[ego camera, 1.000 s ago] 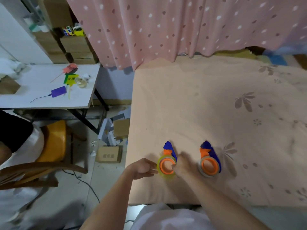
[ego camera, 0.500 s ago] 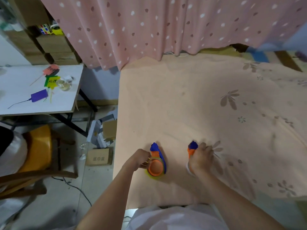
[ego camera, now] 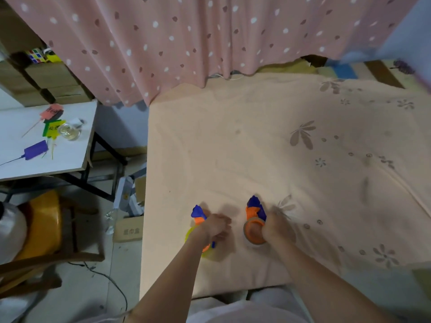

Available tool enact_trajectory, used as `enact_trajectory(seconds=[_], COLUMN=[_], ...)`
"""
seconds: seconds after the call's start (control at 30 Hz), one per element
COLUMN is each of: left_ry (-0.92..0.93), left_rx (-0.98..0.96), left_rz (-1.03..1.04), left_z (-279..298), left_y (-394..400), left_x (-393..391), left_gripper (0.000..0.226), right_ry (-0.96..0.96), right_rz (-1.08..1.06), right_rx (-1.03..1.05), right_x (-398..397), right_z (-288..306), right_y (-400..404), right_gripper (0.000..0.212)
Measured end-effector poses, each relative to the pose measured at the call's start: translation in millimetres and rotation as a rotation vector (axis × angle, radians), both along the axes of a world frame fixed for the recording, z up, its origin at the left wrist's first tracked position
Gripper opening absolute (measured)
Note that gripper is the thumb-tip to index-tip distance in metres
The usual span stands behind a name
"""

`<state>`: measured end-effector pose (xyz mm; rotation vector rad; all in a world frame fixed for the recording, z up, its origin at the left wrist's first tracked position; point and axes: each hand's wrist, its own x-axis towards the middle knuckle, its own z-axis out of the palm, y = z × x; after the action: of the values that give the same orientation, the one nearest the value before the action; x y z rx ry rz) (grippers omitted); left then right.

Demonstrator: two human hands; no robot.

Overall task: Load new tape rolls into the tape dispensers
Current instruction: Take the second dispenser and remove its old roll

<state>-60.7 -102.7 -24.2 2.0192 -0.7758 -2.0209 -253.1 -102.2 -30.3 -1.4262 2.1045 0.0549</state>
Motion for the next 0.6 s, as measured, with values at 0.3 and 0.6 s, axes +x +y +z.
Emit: enact_trajectory(seconds=[0.3, 0.6], left_ry=[0.35, 0.554], left_rx=[0.053, -0.02], left_rz=[0.162, 0.077], left_z=[29, 95], left_y=[-1, -6], left_x=[-73, -187], left_gripper=[0.055, 0.052], right_ry=[-0.44, -0.612], right_rz=[-0.263, -0.428], right_rx=[-0.044, -0.202], right_x=[-23, -128], right_z=[40, 87], right_y=[15, 29], right_gripper=[0.007, 0.023])
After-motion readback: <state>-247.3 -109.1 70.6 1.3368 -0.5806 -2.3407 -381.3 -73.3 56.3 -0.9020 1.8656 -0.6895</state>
